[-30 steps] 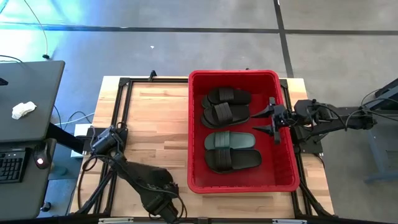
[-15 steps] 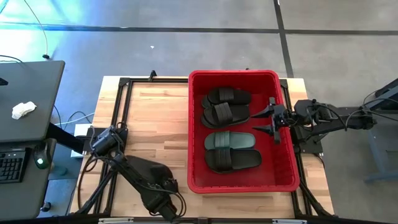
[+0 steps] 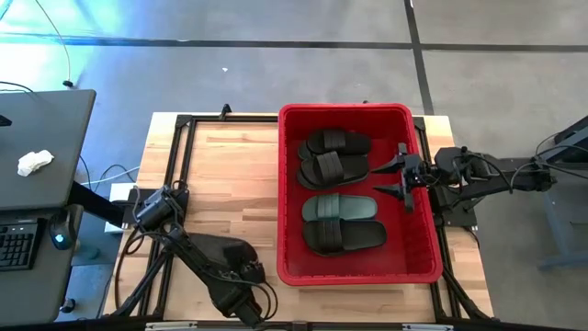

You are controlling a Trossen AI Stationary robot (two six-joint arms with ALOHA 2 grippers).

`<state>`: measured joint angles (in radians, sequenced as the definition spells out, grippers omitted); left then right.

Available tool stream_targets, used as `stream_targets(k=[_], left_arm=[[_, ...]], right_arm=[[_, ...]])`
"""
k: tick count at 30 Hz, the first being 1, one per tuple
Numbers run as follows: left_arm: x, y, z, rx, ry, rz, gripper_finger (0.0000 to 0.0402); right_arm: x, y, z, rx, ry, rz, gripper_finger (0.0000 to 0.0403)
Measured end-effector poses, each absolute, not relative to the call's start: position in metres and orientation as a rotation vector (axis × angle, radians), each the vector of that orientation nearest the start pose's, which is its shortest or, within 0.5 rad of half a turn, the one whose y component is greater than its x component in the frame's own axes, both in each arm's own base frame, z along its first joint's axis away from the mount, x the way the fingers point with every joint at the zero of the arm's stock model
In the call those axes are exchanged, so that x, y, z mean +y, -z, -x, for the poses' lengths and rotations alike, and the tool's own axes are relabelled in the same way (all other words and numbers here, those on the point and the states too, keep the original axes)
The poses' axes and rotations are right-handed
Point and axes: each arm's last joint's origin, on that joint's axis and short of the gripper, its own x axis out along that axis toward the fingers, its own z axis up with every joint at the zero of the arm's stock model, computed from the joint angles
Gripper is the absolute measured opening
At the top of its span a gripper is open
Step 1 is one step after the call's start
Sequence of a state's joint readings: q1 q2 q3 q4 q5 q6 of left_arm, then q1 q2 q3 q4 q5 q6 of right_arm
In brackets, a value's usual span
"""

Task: Pick and place slides into bin
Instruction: Put the black slide into the red container

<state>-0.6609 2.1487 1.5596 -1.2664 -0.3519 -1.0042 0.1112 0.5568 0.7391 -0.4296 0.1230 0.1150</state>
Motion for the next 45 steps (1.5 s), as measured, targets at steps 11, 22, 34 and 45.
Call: stream_targets(k=[11,22,34,45], left_arm=[[-0.225,-0.173,-0.308,1.466,-0.600,-0.116,0.0139],[-0.229,-0.216,-0.310,1.462,-0.627,-0.100,0.0065],[-0.235,-0.259,-0.321,1.313,-0.556,-0.019,0.0057],[-0.243,-0.309,-0.327,1.297,-0.280,0.002,0.0054]], right_arm=[[0.010,-0.323,-0.119,0.244,0.027,-0.094,0.0213],[0.010,-0.323,-0.119,0.244,0.027,-0.101,0.0213],[0.010,-0.323,-0.119,0.244,0.026,-0.101,0.0213],[0.010,-0.323,-0.119,0.244,0.026,-0.101,0.0213]])
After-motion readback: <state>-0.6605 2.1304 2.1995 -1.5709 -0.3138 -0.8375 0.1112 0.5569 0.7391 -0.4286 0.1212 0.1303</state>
